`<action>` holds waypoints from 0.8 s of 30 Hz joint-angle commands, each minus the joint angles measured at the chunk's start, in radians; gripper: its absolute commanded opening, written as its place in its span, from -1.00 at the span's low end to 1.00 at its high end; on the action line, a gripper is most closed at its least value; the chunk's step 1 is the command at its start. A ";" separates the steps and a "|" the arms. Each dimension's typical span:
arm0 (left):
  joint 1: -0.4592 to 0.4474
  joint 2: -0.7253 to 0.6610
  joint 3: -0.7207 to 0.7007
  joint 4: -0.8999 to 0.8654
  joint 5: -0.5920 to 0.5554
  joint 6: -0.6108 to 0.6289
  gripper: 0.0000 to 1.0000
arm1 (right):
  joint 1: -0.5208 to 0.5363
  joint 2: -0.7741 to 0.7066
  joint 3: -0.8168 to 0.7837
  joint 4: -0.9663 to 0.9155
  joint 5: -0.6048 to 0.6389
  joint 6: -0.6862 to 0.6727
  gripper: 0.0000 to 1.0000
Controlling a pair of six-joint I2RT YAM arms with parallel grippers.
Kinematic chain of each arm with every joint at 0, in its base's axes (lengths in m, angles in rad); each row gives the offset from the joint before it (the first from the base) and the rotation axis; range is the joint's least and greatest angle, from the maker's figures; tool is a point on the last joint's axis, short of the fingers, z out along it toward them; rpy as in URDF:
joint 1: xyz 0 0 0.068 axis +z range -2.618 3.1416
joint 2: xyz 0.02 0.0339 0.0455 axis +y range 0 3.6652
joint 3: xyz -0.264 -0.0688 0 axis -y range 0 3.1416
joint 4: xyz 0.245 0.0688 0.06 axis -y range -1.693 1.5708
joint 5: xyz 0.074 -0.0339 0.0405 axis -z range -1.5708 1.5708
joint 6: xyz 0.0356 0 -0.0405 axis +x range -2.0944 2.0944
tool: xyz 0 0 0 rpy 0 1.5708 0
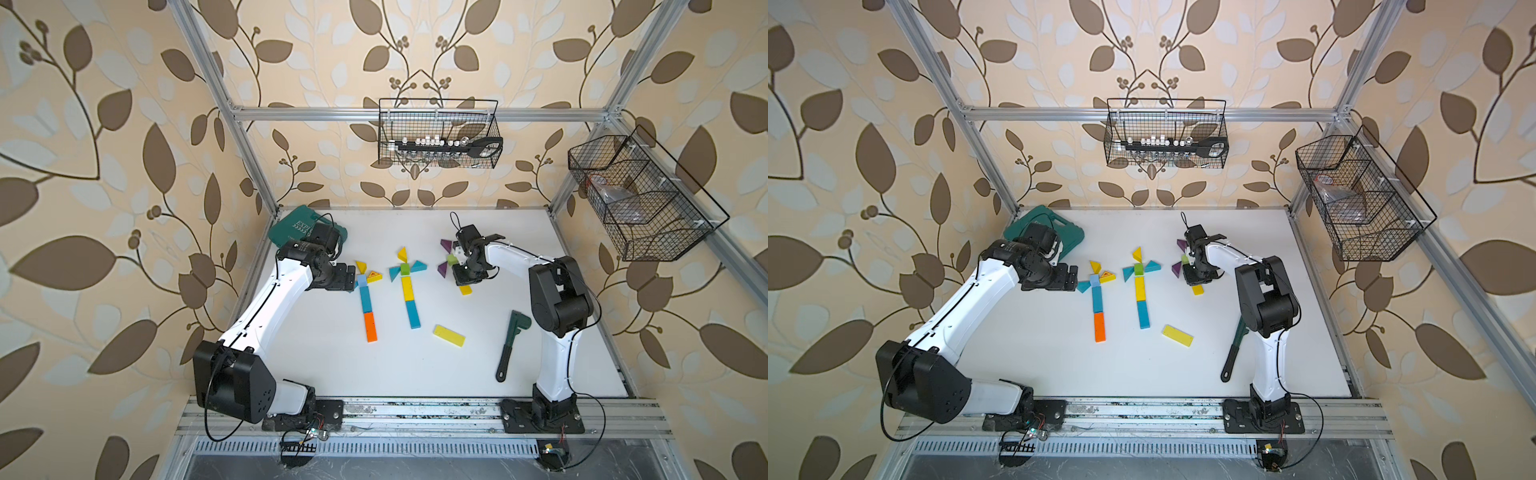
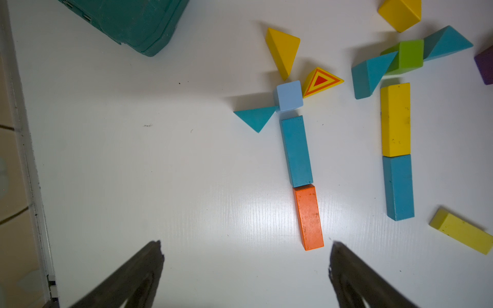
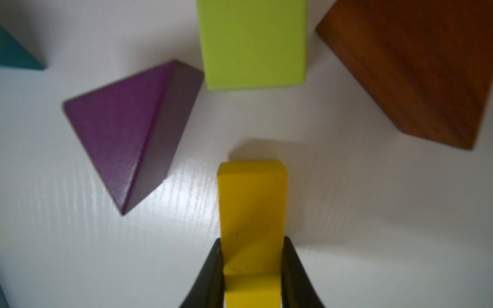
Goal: Assemble a small pinwheel with building blocks
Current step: Assemble the building block at the center of the board.
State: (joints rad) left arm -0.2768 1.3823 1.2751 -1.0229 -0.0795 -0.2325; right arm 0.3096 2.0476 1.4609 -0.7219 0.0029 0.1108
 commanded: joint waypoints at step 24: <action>0.014 -0.001 0.003 -0.013 0.003 0.015 0.98 | 0.024 -0.172 -0.047 -0.065 0.018 0.042 -0.11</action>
State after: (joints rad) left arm -0.2737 1.3830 1.2751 -1.0233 -0.0788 -0.2325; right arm 0.3149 2.0300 1.4803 -0.7517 0.0193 0.1307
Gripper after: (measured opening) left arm 0.989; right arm 0.440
